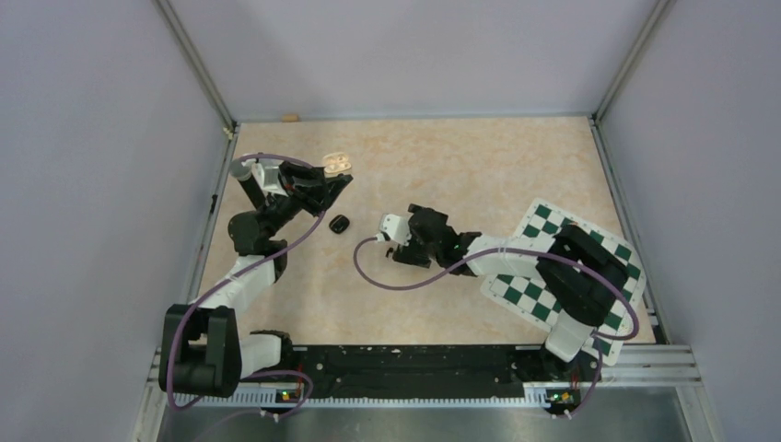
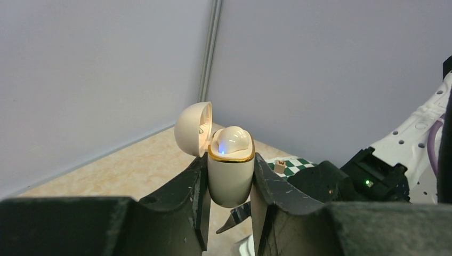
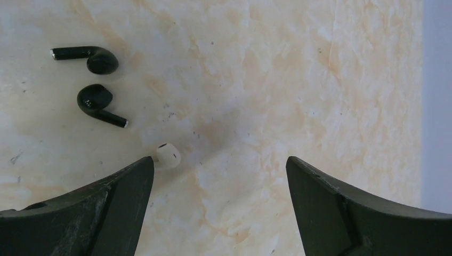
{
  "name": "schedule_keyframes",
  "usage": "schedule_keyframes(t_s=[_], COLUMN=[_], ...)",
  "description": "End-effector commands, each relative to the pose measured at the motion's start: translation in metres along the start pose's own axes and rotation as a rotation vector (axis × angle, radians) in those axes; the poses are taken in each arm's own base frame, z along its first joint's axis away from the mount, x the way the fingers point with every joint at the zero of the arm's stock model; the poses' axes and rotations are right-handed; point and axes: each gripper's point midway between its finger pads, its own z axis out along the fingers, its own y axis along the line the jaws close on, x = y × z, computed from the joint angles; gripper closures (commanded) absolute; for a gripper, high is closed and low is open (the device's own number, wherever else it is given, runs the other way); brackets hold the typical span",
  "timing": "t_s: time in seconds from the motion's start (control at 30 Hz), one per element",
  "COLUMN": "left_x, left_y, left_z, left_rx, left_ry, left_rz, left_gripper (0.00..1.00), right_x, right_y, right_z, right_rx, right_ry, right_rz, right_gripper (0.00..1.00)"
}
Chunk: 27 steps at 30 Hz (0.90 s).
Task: Insert the wireless bluetooth earbuds into the charging case
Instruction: Move the right earbud to the center of the board, then pick up the right earbud from the center of the board.
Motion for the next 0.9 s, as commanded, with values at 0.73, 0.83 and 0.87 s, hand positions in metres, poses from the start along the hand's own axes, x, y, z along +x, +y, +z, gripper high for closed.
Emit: schedule_keyframes(t_s=[0.73, 0.83, 0.87], left_x=[-0.007, -0.005, -0.006], left_y=[-0.001, 0.0, 0.0], left_z=[0.003, 0.003, 0.003], left_rx=[0.02, 0.018, 0.018], left_ry=[-0.019, -0.017, -0.017], left_rz=[0.023, 0.016, 0.017], left_gripper=[1.0, 1.0, 1.0], right_x=[0.013, 0.016, 0.016], right_y=[-0.016, -0.011, -0.009], right_z=[0.003, 0.001, 0.002], right_rx=[-0.709, -0.71, -0.713], right_ry=[0.147, 0.161, 0.16], right_rz=[0.613, 0.618, 0.619], right_gripper=[0.43, 0.43, 0.43])
